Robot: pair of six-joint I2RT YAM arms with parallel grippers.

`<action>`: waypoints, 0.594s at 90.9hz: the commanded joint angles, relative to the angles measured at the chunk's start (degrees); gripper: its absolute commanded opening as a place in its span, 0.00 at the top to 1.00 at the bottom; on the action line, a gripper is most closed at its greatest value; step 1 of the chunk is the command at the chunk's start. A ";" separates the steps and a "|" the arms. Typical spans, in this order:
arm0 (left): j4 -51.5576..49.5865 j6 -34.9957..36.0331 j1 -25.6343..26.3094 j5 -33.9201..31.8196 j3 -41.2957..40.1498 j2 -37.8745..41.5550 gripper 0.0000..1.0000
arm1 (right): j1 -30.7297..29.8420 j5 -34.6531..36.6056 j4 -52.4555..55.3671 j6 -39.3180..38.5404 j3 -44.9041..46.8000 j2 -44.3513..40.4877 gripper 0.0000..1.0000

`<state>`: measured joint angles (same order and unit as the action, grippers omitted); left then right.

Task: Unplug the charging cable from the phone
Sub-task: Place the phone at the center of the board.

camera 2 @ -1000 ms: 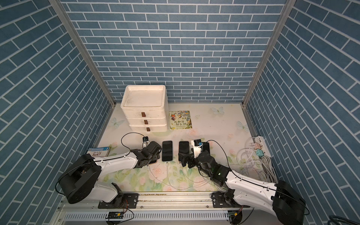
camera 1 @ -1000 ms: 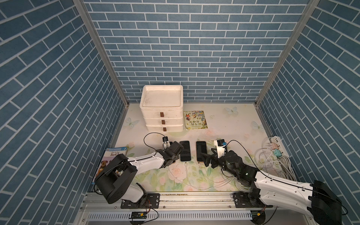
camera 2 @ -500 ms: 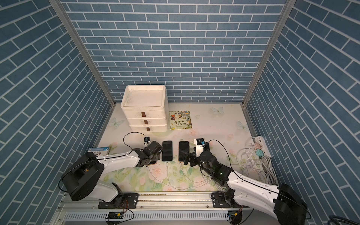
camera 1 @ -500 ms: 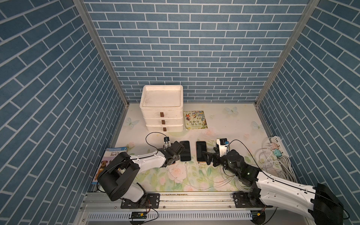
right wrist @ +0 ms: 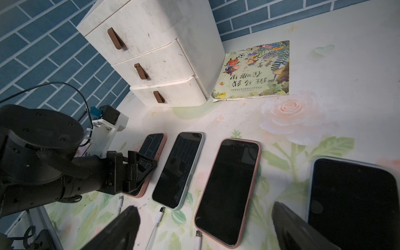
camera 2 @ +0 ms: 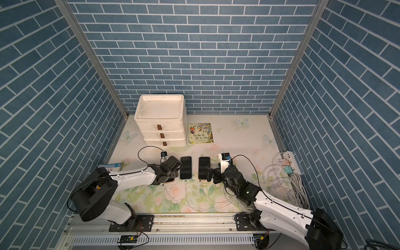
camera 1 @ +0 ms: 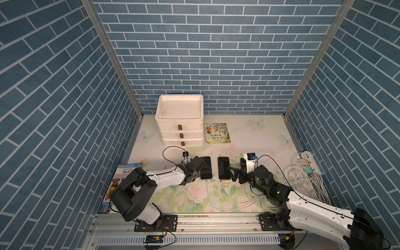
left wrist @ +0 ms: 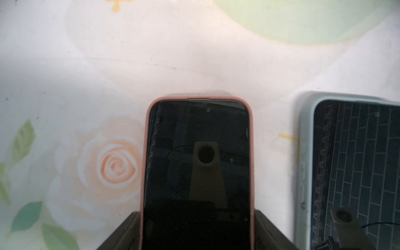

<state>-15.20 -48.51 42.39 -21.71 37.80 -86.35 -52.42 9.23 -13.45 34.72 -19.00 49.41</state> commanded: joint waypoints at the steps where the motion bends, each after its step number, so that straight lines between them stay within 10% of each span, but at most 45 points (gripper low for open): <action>1: -2.01 -0.87 -0.02 0.52 1.71 1.11 0.01 | 0.63 0.65 1.91 1.48 -1.76 -1.47 0.01; 32: -7.13 -0.65 -0.02 -4.83 5.74 10.81 0.00 | 4.32 6.10 13.40 2.09 -6.67 -3.11 0.01; 54: -7.44 4.18 -0.14 -18.81 10.09 22.80 0.00 | 20.15 2.02 22.29 1.08 -11.04 -3.72 0.01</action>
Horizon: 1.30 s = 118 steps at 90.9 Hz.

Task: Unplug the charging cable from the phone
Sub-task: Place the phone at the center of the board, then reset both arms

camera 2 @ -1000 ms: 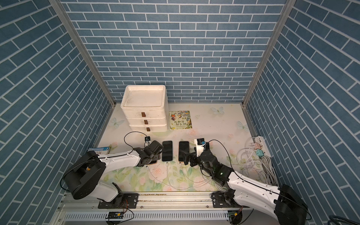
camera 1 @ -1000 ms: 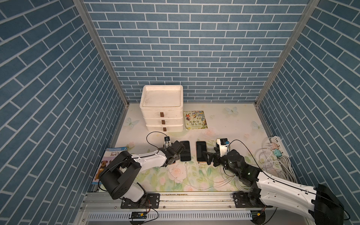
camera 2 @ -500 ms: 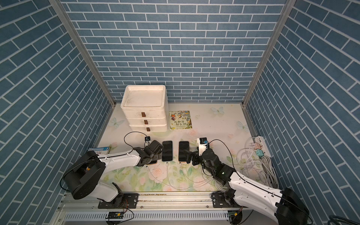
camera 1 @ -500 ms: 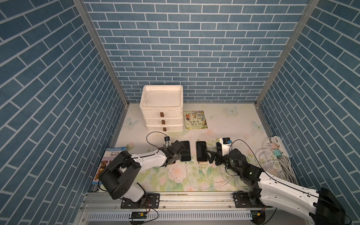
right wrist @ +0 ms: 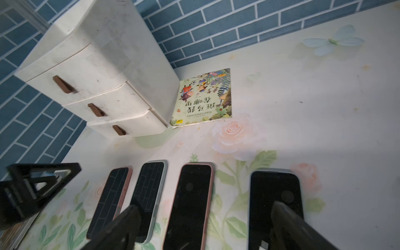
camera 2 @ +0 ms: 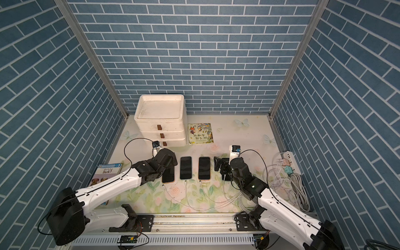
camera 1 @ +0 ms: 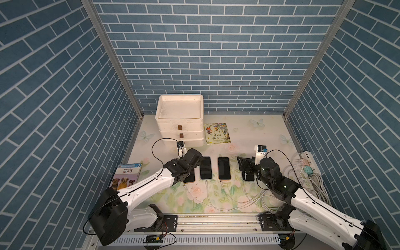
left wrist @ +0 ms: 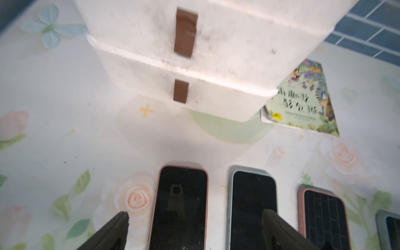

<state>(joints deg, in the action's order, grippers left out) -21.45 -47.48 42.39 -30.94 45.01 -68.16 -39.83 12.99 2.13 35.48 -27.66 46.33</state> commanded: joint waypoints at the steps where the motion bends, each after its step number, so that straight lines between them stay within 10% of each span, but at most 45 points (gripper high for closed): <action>1: -1.07 3.43 -0.17 -10.29 3.15 5.01 0.00 | 9.20 -2.58 6.90 0.17 -2.61 -0.45 0.01; 16: 1.00 6.51 -1.23 -28.35 6.46 7.71 0.00 | 25.05 -4.64 8.79 -0.42 -5.58 1.76 0.01; 30: 29.96 32.02 -3.98 -39.10 -4.00 8.08 0.00 | 26.20 4.26 -1.90 -8.29 -1.38 1.06 0.06; 42: 55.00 45.90 -11.89 -35.86 -12.62 5.09 0.00 | 27.71 13.69 -11.80 -9.71 4.66 1.46 0.07; 71: 77.72 46.44 -29.80 -26.64 -27.10 -9.86 0.00 | 35.52 27.14 -28.01 -13.75 6.24 19.74 0.04; 118: 102.66 43.78 -30.78 -15.73 -37.62 -14.32 0.00 | 35.34 -4.91 -81.86 -37.33 17.33 41.61 0.00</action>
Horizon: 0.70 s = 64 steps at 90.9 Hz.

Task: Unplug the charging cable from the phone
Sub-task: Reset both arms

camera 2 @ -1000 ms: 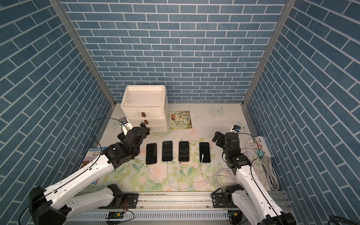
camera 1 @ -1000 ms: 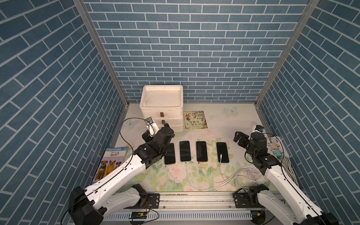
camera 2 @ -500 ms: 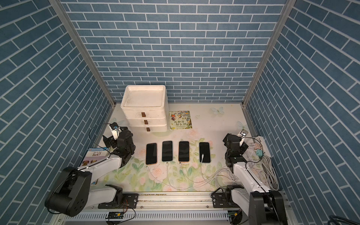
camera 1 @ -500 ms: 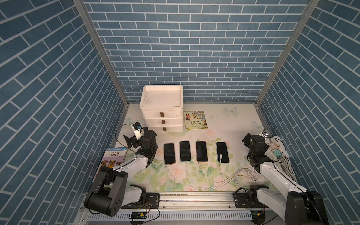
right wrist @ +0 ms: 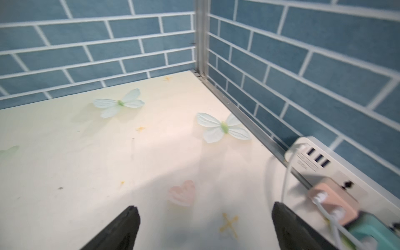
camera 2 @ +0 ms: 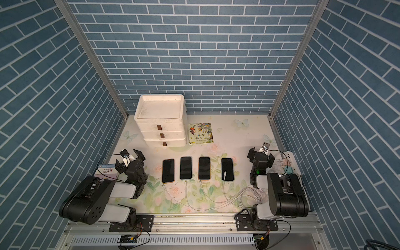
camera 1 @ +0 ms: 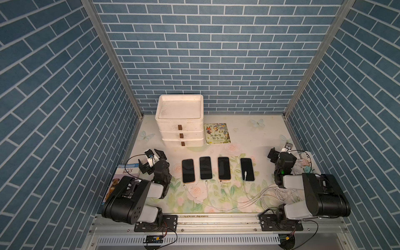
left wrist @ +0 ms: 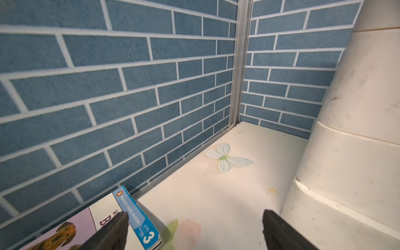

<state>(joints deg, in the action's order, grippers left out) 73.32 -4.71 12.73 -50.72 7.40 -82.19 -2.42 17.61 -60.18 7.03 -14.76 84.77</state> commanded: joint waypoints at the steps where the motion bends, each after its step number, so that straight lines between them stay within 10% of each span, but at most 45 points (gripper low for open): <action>1: 7.71 1.10 -1.26 4.36 0.17 -0.44 0.00 | -2.03 -9.17 -17.52 -8.39 4.24 2.52 0.00; 42: 5.71 1.52 -8.93 31.83 2.60 -5.24 0.00 | -1.67 -6.47 -17.31 -7.52 4.51 2.60 0.00; 64: 2.95 1.54 -8.16 30.27 3.02 -4.30 0.00 | -1.63 -9.45 -15.52 -8.52 3.34 2.90 0.00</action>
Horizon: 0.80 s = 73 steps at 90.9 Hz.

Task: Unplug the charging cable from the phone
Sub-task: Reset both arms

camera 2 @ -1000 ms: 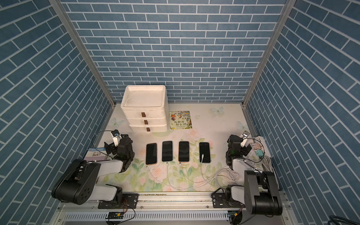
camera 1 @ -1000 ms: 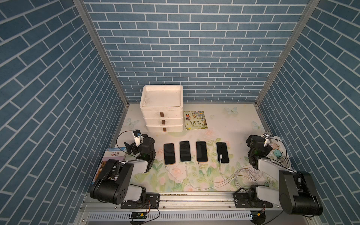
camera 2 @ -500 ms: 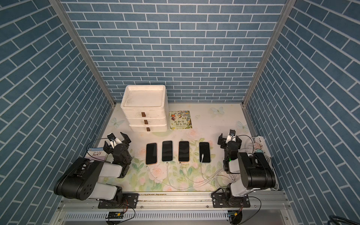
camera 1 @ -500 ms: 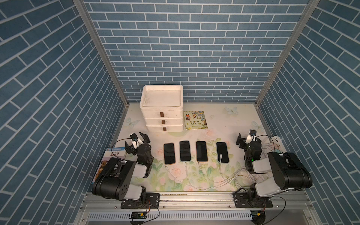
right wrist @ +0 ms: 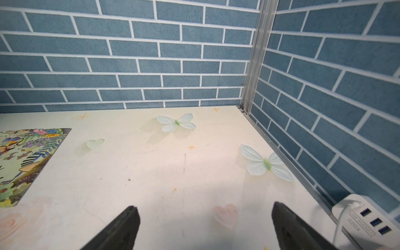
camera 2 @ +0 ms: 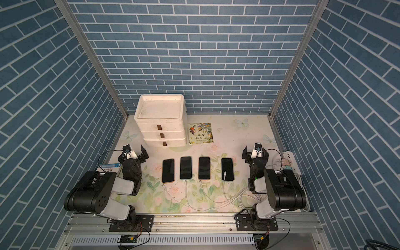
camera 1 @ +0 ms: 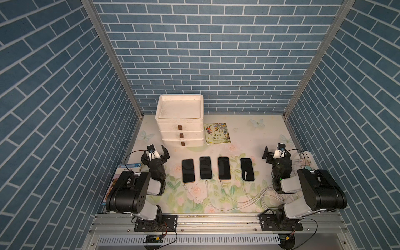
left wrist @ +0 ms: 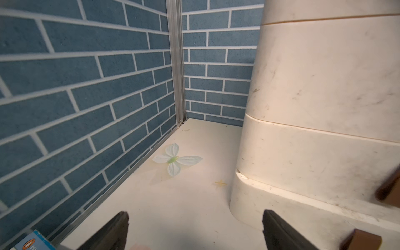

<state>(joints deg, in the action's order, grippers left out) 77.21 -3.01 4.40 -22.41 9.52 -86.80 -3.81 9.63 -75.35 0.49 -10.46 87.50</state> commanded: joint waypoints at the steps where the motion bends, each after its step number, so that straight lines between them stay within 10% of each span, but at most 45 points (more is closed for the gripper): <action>1: -0.58 -0.03 0.17 1.95 0.87 0.09 0.00 | -0.27 -1.46 -0.38 -1.99 -0.97 0.15 0.00; 73: -0.22 0.36 0.25 2.57 0.90 -0.07 0.00 | -0.23 -1.45 -0.28 -1.99 -0.97 0.17 0.01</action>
<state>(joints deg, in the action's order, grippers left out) 77.01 -2.96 4.49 -20.23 9.78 -86.80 -3.86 8.54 -75.24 -0.38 -10.55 87.50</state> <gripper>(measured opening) 0.998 0.995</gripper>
